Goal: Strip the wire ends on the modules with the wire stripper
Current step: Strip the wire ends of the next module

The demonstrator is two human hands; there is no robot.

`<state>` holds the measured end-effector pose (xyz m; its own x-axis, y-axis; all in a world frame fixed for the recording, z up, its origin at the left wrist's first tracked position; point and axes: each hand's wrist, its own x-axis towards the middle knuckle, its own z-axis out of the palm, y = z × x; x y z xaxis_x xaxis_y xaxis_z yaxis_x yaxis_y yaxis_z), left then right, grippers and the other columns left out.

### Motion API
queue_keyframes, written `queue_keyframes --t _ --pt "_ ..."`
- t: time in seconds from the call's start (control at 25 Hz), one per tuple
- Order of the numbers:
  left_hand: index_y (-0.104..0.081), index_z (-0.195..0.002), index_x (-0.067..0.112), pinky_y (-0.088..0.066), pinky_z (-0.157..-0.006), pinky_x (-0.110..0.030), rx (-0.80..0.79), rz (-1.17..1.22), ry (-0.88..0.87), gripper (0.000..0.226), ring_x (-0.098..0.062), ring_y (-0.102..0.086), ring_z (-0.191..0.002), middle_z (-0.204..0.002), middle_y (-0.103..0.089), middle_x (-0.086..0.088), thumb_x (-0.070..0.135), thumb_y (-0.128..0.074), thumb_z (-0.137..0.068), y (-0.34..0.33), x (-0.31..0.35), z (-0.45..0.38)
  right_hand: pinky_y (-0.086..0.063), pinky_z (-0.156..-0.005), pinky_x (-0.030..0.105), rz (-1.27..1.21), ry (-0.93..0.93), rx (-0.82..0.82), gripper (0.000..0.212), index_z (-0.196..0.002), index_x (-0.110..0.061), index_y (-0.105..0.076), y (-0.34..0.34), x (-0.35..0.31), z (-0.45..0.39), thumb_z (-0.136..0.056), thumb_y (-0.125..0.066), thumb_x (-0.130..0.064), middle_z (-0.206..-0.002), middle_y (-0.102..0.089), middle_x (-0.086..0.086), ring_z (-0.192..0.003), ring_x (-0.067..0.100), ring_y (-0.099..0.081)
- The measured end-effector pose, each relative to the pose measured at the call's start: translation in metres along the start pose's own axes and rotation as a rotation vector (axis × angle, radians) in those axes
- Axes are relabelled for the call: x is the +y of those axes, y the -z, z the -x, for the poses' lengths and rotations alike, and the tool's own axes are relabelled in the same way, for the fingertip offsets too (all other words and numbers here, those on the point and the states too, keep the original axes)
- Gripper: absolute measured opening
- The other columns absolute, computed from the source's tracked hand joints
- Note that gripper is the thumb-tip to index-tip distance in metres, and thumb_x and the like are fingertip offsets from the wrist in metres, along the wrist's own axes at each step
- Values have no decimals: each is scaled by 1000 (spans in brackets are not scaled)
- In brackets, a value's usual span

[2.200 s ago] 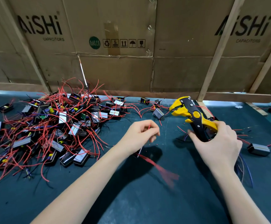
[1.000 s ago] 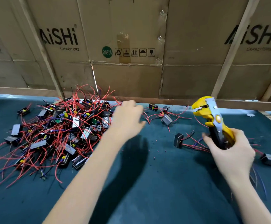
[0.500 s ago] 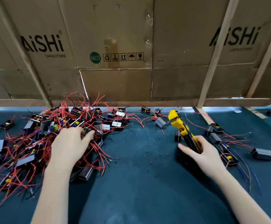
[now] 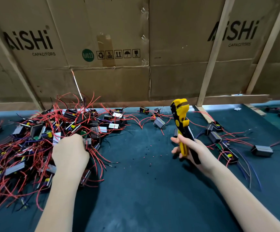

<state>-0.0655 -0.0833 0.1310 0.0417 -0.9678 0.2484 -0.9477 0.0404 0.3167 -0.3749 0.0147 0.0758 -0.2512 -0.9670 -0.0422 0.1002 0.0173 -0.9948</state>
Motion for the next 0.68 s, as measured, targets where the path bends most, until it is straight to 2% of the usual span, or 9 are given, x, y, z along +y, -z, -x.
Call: queue_keyframes --t 0.08,0.16,0.24,0.32,0.44,0.48,0.52,0.6,0.68 --pt "-70 -88 -4 -52 -80 -44 -50 50 5 10 -42 -64 -88 -89 -68 -26 -1 -62 -84 -3 1 -2 -41 -65 30 -66 -28 96 47 -94 -12 -60 2 -2 -4 -69 -78 -47 -106 -58 8 -78 22 -69" --pt "-69 -87 -7 -49 -79 -45 -5 193 -42 8 -43 -62 -87 -89 -67 -29 -6 -61 -84 -10 -1 -4 -42 -65 29 -114 -32 186 54 -97 -13 -59 6 -4 -5 -62 -76 -51 -104 -54 5 -78 23 -70" --pt "-69 -88 -4 -46 -79 -45 174 249 -121 10 -42 -62 -87 -89 -68 -24 -9 -65 -80 -13 1 -4 -44 -65 30 -194 -41 205 52 -93 -13 -55 10 -6 -4 -61 -70 -52 -108 -58 5 -78 25 -70" --pt "-71 -89 3 -43 -81 -40 424 255 -286 15 -37 -63 -86 -87 -70 -14 -5 -72 -77 -12 6 3 -45 -68 32 -284 -64 131 41 -85 -13 -53 12 -7 -2 -69 -64 -49 -117 -67 13 -79 29 -67" --pt "-71 -97 8 -45 -87 -27 594 602 -528 12 -22 -62 -94 -96 -69 -2 2 -71 -86 -12 22 16 -46 -73 33 -286 -73 34 39 -83 -11 -51 8 -7 2 -73 -62 -48 -114 -69 21 -79 29 -63" --pt "-70 -100 10 -47 -88 -25 578 743 -567 12 -18 -63 -97 -99 -69 2 5 -70 -89 -13 30 22 -46 -73 33 -257 -67 27 41 -84 -11 -51 6 -6 3 -71 -63 -48 -112 -70 21 -77 28 -64" --pt "-69 -102 13 -49 -86 -23 489 916 -563 15 -16 -65 -97 -100 -69 6 6 -70 -89 -16 37 28 -46 -73 33 -221 -56 25 43 -85 -11 -52 4 -6 4 -68 -65 -49 -110 -71 20 -76 27 -64" --pt "-68 -102 16 -54 -83 -24 174 1190 -469 19 -13 -68 -93 -99 -71 6 5 -71 -87 -28 52 37 -46 -72 32 -136 -17 38 50 -91 -12 -55 1 -5 6 -64 -67 -52 -108 -71 17 -75 25 -63" --pt "-70 -97 16 -57 -84 -33 -106 1107 -394 18 -14 -70 -87 -94 -73 4 4 -74 -84 -46 57 40 -47 -73 32 -24 43 62 56 -99 -9 -58 0 -2 8 -65 -68 -52 -107 -72 14 -77 22 -63"
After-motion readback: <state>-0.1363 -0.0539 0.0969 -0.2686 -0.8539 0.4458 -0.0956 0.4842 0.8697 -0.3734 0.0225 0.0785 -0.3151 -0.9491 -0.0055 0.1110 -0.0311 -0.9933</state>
